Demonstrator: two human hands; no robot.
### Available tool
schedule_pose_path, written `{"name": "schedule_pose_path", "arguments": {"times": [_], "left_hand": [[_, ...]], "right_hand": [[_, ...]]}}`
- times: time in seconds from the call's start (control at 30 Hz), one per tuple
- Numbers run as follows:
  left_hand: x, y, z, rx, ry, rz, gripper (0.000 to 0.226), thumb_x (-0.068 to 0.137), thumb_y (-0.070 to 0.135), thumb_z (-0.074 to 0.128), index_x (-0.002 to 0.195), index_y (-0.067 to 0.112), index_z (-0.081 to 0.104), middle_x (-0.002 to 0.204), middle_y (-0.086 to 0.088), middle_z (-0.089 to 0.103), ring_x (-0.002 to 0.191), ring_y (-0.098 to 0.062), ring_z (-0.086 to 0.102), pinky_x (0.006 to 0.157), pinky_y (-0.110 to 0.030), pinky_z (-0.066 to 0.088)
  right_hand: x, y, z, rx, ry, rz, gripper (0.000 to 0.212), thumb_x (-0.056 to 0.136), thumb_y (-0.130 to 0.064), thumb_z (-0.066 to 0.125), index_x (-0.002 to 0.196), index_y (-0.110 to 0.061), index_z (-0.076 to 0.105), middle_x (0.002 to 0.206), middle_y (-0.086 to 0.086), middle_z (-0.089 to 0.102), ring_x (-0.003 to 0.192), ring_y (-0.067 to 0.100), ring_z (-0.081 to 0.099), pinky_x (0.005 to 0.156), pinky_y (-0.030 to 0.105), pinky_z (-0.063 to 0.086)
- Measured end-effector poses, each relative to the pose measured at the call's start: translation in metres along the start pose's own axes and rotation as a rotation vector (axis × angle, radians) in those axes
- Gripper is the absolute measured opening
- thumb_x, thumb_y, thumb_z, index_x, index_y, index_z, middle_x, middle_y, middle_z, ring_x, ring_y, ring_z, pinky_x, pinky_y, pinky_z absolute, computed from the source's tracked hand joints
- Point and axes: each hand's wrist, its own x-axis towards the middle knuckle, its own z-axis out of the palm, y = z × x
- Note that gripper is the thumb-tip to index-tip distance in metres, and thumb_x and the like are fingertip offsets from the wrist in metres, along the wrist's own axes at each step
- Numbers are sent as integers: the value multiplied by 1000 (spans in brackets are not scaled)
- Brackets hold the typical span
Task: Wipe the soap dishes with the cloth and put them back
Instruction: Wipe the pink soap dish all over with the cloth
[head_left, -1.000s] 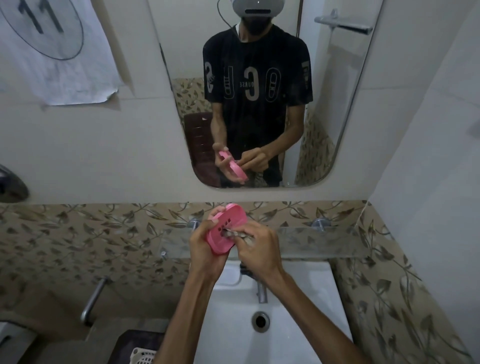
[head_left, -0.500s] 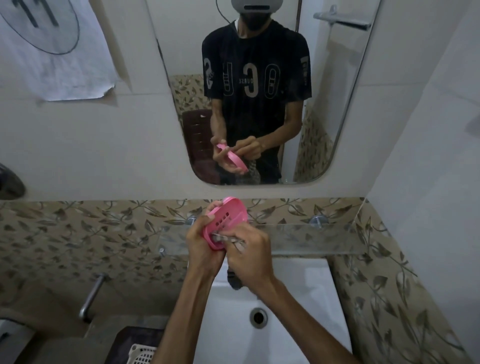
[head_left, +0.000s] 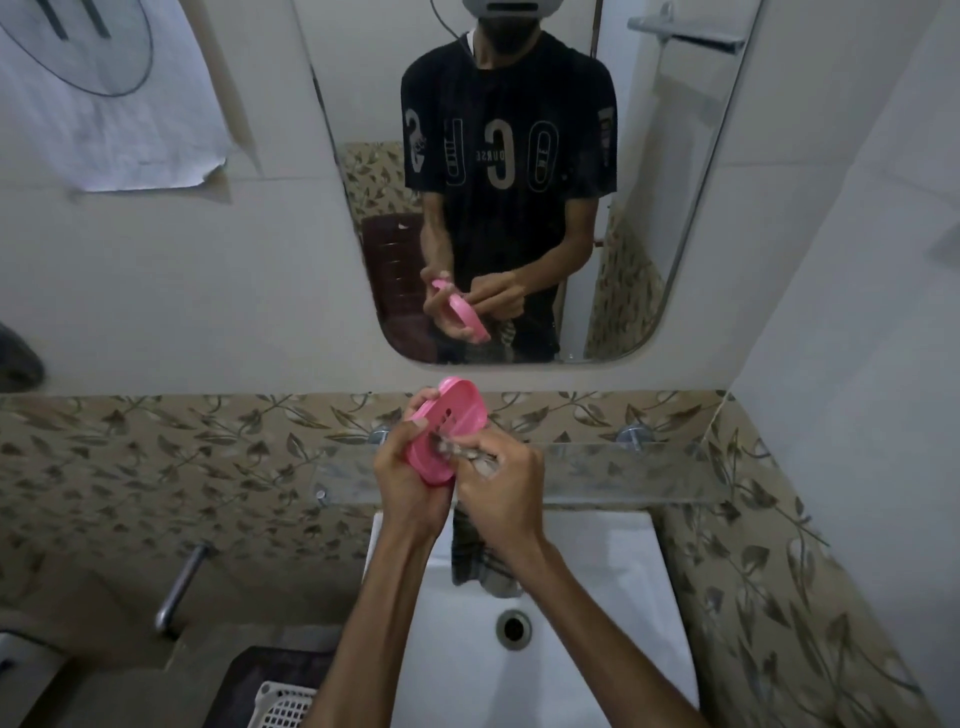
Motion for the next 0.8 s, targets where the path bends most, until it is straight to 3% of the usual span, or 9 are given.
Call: {"name": "schedule_pose_path", "arguments": {"times": [0.07, 0.17, 0.3, 0.37, 0.47, 0.53, 0.63, 0.7, 0.8], "left_hand": [[-1, 1, -2, 16, 4, -7, 66, 52, 32, 88, 111, 10, 66, 115, -19, 64, 109, -40, 57, 105, -53, 42], [-1, 1, -4, 21, 14, 9, 59, 51, 27, 88, 105, 11, 71, 108, -14, 66, 88, -26, 66, 79, -34, 57], [0, -1, -1, 61, 42, 21, 65, 49, 37, 88, 108, 15, 70, 119, -20, 62, 109, -42, 57, 95, -50, 49], [2, -1, -2, 88, 2, 43, 65, 54, 38, 85, 112, 14, 69, 121, -20, 61, 111, -42, 54, 90, -47, 52], [3, 1, -1, 108, -34, 59, 74, 70, 34, 71, 139, 10, 60, 131, -22, 60, 108, -38, 62, 84, -40, 59], [2, 0, -1, 119, 25, 24, 81, 75, 37, 68, 148, 7, 53, 122, -20, 67, 97, -31, 70, 79, -36, 61], [0, -2, -2, 130, 137, -48, 51, 90, 36, 57, 122, 0, 71, 98, -20, 71, 84, -30, 73, 79, -39, 62], [1, 3, -3, 136, 129, -90, 40, 96, 35, 53, 101, 5, 79, 94, -18, 73, 89, -32, 71, 88, -44, 58], [2, 22, 0, 145, 93, -201, 57, 93, 37, 60, 132, -5, 66, 124, -28, 68, 119, -41, 63, 100, -45, 53]], "right_hand": [[-5, -2, 1, 17, -82, -19, 11, 83, -14, 87, 93, -17, 86, 88, -7, 82, 76, 5, 76, 71, 36, 64], [3, 3, -3, -17, -11, 25, 8, 84, -17, 88, 91, -14, 86, 84, -4, 82, 72, 10, 75, 68, 39, 62], [-9, -10, 6, 145, -119, 166, 5, 85, -18, 83, 89, -16, 84, 82, -4, 81, 68, 14, 74, 69, 49, 63], [-12, -10, 6, 199, -129, 193, 6, 88, -18, 80, 92, -15, 83, 85, -3, 81, 78, 18, 76, 76, 50, 63], [-18, -10, 2, 151, -170, 70, 16, 88, -21, 72, 102, -14, 79, 95, -3, 76, 87, 15, 72, 78, 42, 61], [-19, -11, -1, 147, -194, 7, 21, 87, -16, 74, 107, -12, 78, 101, -2, 74, 92, 13, 71, 82, 39, 62], [-9, -4, -5, 100, -197, -102, 22, 87, -7, 81, 109, -4, 79, 107, 4, 76, 98, 16, 73, 87, 38, 62], [1, 2, -11, 53, -209, -211, 23, 87, -2, 81, 110, -1, 81, 109, 8, 77, 99, 19, 74, 88, 37, 62], [11, 10, -21, -42, -231, -362, 25, 84, 7, 78, 107, -2, 82, 110, 8, 77, 98, 21, 74, 88, 35, 62]]}}
